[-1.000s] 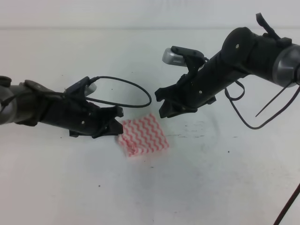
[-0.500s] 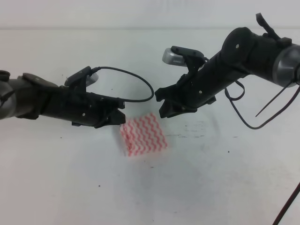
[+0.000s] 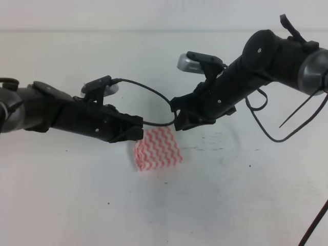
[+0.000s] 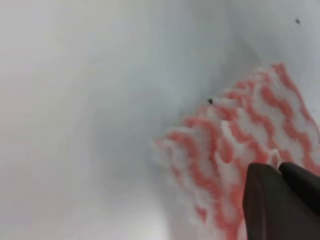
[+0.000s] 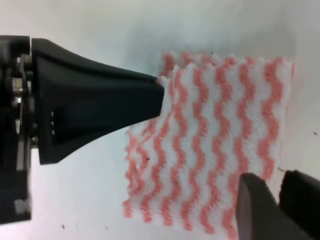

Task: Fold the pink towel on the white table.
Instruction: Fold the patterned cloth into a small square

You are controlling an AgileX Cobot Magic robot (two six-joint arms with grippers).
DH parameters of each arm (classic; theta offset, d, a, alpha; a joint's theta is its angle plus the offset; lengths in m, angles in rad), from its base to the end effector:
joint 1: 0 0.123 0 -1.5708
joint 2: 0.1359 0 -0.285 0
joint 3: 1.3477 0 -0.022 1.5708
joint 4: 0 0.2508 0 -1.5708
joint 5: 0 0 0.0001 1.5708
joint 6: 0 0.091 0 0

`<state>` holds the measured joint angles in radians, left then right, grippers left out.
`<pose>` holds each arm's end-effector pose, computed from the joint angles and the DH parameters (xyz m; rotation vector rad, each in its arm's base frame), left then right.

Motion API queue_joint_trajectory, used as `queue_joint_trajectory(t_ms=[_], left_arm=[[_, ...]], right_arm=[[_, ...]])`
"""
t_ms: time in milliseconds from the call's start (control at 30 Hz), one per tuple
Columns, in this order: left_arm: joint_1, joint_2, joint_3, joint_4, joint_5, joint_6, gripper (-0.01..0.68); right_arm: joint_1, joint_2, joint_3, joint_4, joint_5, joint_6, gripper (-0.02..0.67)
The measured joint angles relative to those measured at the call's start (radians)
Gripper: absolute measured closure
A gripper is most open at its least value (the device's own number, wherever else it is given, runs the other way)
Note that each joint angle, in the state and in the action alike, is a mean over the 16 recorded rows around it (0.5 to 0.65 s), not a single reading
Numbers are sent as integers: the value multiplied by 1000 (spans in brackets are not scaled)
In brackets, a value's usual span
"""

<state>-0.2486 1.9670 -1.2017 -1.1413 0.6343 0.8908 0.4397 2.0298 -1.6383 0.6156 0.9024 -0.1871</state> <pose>0.3724 -0.1452 0.1649 0.3360 2.5247 -0.8852 0.3822 0.2254 0.2323 -0.4463 2.7060 0.8316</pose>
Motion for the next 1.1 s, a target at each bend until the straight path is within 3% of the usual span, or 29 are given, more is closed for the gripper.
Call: queue_joint_trajectory(t_ms=[633,1100], left_arm=[[-10,-4,-79,72,-27,8,642],[-13,-18,-155,200,105,49,662]], right_arm=[[0,-2,-1,2,24,-1,639],[-3,-6,0,-53,-2,7,645]])
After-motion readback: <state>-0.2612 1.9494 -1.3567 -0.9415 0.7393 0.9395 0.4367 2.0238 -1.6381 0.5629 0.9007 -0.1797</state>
